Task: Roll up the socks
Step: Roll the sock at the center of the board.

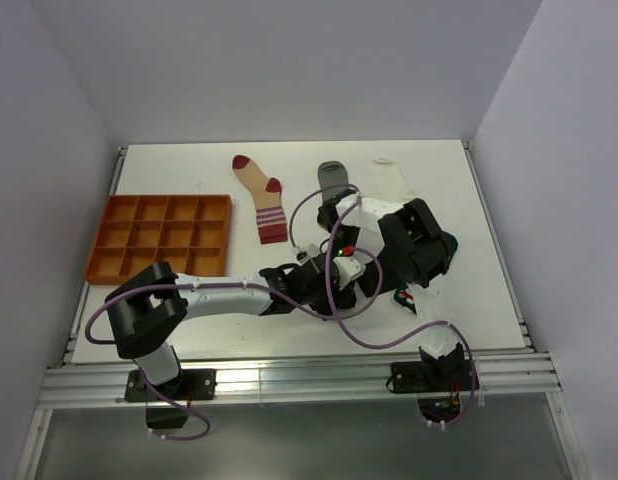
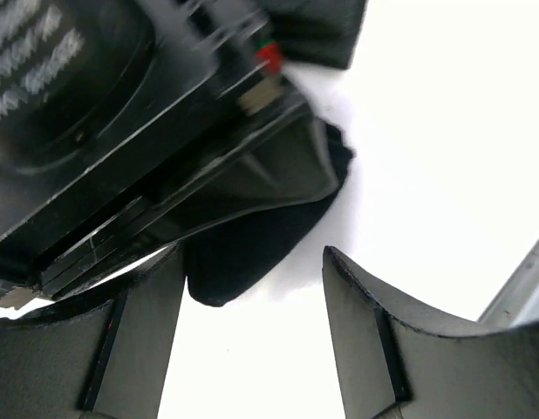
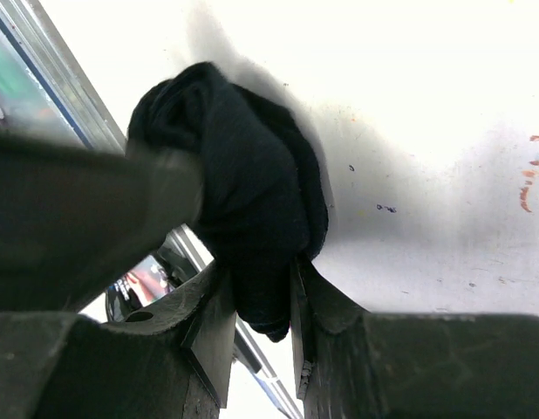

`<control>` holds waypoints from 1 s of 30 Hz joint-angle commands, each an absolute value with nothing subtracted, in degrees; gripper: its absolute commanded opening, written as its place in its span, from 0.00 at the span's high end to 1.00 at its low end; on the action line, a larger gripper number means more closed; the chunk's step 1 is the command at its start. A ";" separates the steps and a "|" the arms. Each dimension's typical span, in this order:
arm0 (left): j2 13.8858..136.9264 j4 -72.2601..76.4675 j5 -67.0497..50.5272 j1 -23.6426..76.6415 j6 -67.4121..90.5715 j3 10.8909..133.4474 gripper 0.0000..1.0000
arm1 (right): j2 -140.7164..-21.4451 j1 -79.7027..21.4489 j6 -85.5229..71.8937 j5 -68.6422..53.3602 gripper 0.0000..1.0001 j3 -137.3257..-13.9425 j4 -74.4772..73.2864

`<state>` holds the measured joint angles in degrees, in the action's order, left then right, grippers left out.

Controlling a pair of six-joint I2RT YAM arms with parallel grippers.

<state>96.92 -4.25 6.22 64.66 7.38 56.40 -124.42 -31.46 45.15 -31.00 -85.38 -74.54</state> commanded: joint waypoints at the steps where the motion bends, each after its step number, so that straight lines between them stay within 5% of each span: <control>1: 93.08 0.18 4.13 66.00 3.52 59.15 0.32 | -127.53 -32.70 45.79 -22.68 0.86 -83.94 -60.21; 30: 103.36 0.88 17.83 68.38 -5.45 61.09 0.37 | -131.92 -32.78 47.63 -24.34 0.86 -88.42 -67.14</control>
<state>101.97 -3.62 12.01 69.19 -2.46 59.29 -127.55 -31.70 43.77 -30.24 -88.97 -77.89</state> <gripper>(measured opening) 0.629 0.320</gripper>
